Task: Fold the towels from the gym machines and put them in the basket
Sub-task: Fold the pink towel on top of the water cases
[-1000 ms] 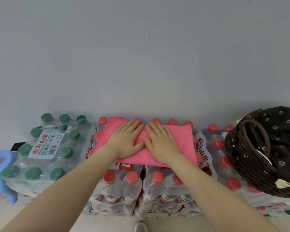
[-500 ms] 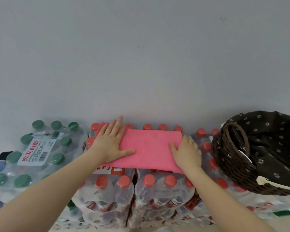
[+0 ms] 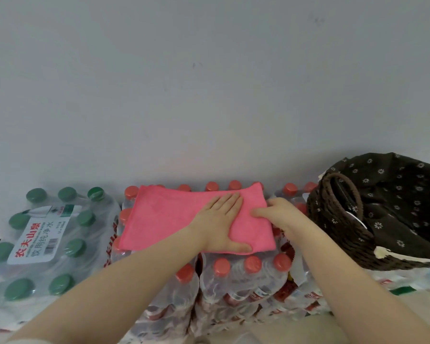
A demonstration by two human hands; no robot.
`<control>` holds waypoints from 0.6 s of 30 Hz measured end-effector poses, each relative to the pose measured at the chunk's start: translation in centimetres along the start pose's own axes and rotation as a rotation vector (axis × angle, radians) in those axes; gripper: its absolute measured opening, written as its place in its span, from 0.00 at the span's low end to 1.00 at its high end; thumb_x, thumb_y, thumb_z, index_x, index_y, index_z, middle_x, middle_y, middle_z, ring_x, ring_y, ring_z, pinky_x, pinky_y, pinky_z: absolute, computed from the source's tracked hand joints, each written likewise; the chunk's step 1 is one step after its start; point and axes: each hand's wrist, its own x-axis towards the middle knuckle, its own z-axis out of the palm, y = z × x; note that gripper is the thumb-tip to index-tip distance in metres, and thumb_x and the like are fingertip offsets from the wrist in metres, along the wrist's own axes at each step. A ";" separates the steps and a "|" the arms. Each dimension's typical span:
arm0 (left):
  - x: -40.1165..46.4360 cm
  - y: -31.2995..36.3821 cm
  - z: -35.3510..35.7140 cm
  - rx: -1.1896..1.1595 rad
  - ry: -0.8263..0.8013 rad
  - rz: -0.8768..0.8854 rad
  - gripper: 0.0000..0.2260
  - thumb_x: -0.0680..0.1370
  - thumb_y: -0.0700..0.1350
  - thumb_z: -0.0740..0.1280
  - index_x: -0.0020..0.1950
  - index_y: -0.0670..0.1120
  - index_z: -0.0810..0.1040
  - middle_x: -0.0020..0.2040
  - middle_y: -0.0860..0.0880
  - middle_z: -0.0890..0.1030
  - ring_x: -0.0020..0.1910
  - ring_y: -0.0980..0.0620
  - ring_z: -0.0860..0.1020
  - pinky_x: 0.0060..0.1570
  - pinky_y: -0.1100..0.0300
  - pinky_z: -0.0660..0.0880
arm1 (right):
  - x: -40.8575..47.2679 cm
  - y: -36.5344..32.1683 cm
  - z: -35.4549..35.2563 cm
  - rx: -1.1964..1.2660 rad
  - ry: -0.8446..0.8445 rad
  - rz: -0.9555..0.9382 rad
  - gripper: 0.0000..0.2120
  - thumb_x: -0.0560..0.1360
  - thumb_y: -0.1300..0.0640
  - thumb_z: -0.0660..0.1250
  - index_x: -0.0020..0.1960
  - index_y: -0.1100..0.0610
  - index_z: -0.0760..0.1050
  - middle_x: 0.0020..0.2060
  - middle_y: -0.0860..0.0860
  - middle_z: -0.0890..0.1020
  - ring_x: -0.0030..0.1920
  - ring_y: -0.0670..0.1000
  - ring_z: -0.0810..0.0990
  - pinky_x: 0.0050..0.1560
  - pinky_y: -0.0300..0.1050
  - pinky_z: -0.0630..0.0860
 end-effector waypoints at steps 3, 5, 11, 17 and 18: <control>-0.4 -0.7 -1.0 -0.149 -0.054 0.039 0.51 0.64 0.73 0.51 0.75 0.42 0.40 0.77 0.45 0.40 0.76 0.51 0.41 0.70 0.61 0.35 | -0.4 -1.7 0.9 -0.405 0.152 -0.178 0.09 0.71 0.56 0.66 0.35 0.55 0.68 0.34 0.51 0.75 0.40 0.55 0.77 0.34 0.44 0.69; -1.2 -1.9 -1.8 -0.289 -0.034 0.057 0.43 0.70 0.64 0.53 0.75 0.41 0.41 0.77 0.45 0.41 0.76 0.52 0.41 0.70 0.65 0.36 | -1.2 -3.5 2.2 -0.516 0.205 -0.266 0.07 0.71 0.52 0.65 0.39 0.54 0.69 0.38 0.52 0.77 0.46 0.57 0.78 0.42 0.48 0.71; -6.1 -9.7 -2.2 -0.190 0.081 -0.118 0.29 0.76 0.52 0.43 0.75 0.41 0.54 0.76 0.43 0.55 0.76 0.46 0.53 0.73 0.62 0.44 | -2.5 -7.3 8.1 -0.593 0.199 -0.361 0.07 0.71 0.57 0.62 0.47 0.59 0.74 0.46 0.58 0.81 0.50 0.59 0.79 0.43 0.43 0.70; -9.3 -12.6 -1.8 -0.319 0.161 -0.523 0.23 0.80 0.46 0.57 0.72 0.38 0.58 0.70 0.39 0.64 0.70 0.41 0.62 0.69 0.52 0.57 | -1.8 -5.8 14.3 -0.734 0.198 -0.292 0.12 0.77 0.58 0.58 0.57 0.63 0.69 0.52 0.59 0.79 0.51 0.59 0.79 0.41 0.46 0.69; -9.4 -12.5 -1.8 -0.384 0.181 -0.550 0.24 0.80 0.46 0.58 0.72 0.38 0.57 0.70 0.39 0.64 0.69 0.41 0.63 0.68 0.51 0.58 | -1.8 -5.6 14.8 -0.743 0.209 -0.283 0.12 0.78 0.59 0.57 0.59 0.63 0.69 0.52 0.59 0.79 0.51 0.59 0.79 0.41 0.45 0.68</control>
